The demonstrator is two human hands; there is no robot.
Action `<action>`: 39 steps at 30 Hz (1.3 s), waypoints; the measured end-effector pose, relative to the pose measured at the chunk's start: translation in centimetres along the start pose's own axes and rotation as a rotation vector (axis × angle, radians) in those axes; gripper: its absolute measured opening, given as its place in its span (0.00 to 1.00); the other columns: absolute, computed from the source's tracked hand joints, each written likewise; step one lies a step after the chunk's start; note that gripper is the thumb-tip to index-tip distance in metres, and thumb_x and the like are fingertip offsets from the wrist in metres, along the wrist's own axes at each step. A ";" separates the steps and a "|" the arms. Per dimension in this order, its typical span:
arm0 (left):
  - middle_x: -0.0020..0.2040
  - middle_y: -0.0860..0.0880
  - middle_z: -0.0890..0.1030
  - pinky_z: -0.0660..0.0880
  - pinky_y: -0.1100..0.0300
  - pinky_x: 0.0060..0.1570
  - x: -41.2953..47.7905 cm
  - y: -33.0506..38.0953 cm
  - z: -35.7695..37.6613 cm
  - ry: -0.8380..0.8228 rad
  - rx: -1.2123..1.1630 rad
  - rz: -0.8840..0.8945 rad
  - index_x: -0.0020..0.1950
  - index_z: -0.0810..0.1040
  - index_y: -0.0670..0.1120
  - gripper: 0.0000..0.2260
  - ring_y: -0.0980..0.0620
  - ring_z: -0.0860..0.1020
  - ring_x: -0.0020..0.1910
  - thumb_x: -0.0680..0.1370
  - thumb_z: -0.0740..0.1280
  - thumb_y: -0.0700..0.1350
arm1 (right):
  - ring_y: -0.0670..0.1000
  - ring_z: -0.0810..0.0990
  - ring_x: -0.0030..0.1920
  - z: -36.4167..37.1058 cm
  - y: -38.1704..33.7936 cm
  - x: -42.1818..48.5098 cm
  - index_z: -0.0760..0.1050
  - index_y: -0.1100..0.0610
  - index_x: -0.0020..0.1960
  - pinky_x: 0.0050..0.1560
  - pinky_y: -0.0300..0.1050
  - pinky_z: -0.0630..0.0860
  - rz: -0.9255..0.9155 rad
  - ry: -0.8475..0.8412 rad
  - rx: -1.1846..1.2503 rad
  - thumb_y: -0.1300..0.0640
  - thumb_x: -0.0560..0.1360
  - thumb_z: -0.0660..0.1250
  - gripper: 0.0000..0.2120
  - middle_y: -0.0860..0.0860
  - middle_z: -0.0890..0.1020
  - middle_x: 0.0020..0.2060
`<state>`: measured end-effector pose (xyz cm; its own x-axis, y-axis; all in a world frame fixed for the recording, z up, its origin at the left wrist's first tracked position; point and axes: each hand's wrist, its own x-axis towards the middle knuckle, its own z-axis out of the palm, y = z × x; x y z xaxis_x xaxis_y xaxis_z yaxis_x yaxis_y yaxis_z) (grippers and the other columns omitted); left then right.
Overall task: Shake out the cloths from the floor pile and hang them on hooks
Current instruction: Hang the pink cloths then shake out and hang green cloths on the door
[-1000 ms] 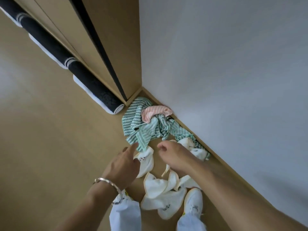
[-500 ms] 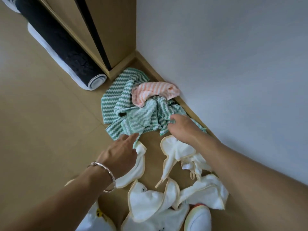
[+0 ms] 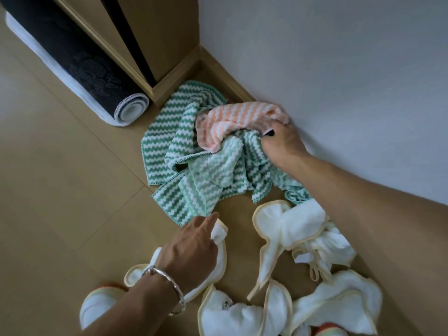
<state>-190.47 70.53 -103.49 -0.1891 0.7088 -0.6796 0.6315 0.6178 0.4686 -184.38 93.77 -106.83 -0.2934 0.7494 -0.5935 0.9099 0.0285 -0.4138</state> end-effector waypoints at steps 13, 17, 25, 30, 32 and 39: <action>0.68 0.48 0.68 0.68 0.56 0.61 -6.0 9.2 -11.2 0.257 -0.074 -0.051 0.77 0.51 0.51 0.30 0.49 0.70 0.65 0.78 0.61 0.50 | 0.49 0.75 0.62 -9.4 -9.4 -17.1 0.74 0.52 0.65 0.56 0.35 0.67 -0.257 -0.082 0.109 0.62 0.78 0.59 0.17 0.49 0.77 0.63; 0.59 0.47 0.73 0.72 0.56 0.53 -10.7 14.6 -19.4 0.350 -0.099 -0.007 0.70 0.64 0.49 0.25 0.46 0.74 0.58 0.74 0.66 0.45 | 0.47 0.78 0.57 -16.5 -14.7 -24.1 0.76 0.52 0.60 0.56 0.37 0.73 -0.299 -0.132 0.172 0.60 0.79 0.59 0.13 0.48 0.81 0.58; 0.50 0.48 0.82 0.73 0.56 0.45 -26.7 30.2 -39.6 0.418 0.185 0.108 0.53 0.78 0.52 0.10 0.44 0.79 0.52 0.77 0.58 0.48 | 0.51 0.79 0.51 -39.7 -24.9 -38.6 0.76 0.53 0.55 0.49 0.43 0.74 -0.483 -0.070 0.077 0.53 0.78 0.62 0.09 0.49 0.82 0.51; 0.44 0.44 0.79 0.68 0.59 0.41 -40.4 41.4 -48.9 0.290 0.367 0.265 0.45 0.75 0.43 0.15 0.43 0.78 0.48 0.77 0.54 0.50 | 0.54 0.79 0.46 -53.4 -28.0 -49.0 0.75 0.55 0.52 0.41 0.45 0.71 -0.557 -0.012 -0.111 0.52 0.77 0.62 0.08 0.52 0.81 0.45; 0.40 0.48 0.76 0.65 0.59 0.39 -45.4 44.9 -51.0 0.319 0.373 0.293 0.42 0.72 0.45 0.08 0.45 0.77 0.45 0.77 0.56 0.45 | 0.53 0.76 0.42 -57.4 -28.4 -52.8 0.73 0.55 0.43 0.39 0.45 0.70 -0.596 0.031 -0.186 0.51 0.77 0.61 0.08 0.50 0.78 0.38; 0.50 0.45 0.78 0.68 0.56 0.42 -56.1 50.6 -50.5 0.545 0.288 0.300 0.58 0.71 0.49 0.11 0.44 0.75 0.46 0.79 0.53 0.44 | 0.50 0.73 0.40 -64.6 -27.6 -61.1 0.73 0.58 0.41 0.37 0.41 0.68 -0.698 0.154 -0.217 0.50 0.77 0.60 0.13 0.50 0.74 0.41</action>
<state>-185.88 79.22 -13.18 -0.2783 0.9521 -0.1271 0.8763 0.3058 0.3723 -172.61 89.92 -14.58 -0.7943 0.5929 -0.1327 0.5691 0.6496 -0.5040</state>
